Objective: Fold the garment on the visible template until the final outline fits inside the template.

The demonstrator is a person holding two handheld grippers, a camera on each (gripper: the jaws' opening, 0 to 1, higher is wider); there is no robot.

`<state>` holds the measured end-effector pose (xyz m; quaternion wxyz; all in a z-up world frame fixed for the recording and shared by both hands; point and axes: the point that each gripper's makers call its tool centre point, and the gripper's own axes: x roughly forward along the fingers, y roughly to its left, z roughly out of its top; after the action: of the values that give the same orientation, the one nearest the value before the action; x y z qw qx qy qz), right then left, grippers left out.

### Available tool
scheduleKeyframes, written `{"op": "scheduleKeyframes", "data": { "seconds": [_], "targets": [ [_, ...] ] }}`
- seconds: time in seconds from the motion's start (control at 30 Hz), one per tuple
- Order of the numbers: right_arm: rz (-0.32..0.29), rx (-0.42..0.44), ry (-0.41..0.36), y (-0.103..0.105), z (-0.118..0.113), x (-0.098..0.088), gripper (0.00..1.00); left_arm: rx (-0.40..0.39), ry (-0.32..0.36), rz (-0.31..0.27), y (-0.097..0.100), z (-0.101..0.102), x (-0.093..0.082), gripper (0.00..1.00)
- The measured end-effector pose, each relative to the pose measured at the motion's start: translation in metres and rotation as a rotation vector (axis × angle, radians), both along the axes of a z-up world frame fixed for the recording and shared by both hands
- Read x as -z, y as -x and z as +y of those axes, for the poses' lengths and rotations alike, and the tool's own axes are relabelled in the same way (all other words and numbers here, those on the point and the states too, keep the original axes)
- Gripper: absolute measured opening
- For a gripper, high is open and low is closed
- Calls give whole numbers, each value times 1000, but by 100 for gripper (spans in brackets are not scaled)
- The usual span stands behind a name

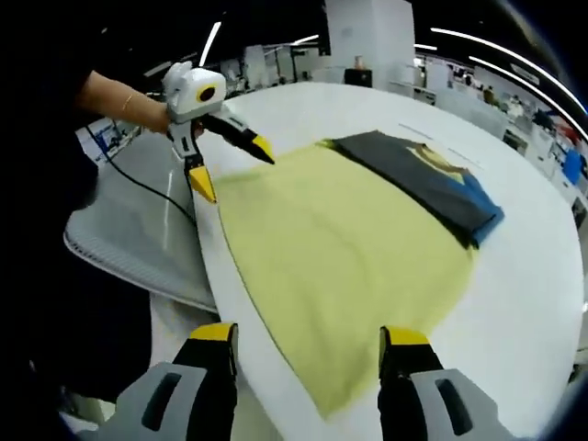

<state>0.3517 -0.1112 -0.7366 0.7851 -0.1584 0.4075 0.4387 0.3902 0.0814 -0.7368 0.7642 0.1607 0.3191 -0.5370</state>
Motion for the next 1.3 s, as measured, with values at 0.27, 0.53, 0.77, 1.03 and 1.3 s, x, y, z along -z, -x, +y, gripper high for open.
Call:
{"op": "scheduleKeyframes", "data": {
  "seconds": [0.27,0.53,0.77,1.03,1.3],
  "targets": [
    [7,-70,113,10,-10,18,44,-2,-61,3,15,20,15,49],
    [18,-100,185,16,-19,32,38,12,-96,10,22,29,23,38],
    [0,-119,235,14,-27,38,31,1,-112,7,24,33,28,34],
    [-2,-110,226,7,-28,39,24,45,-179,-63,20,38,35,26],
    [-37,-96,246,-4,-32,40,4,11,-166,-63,16,37,34,11]
  ]
}}
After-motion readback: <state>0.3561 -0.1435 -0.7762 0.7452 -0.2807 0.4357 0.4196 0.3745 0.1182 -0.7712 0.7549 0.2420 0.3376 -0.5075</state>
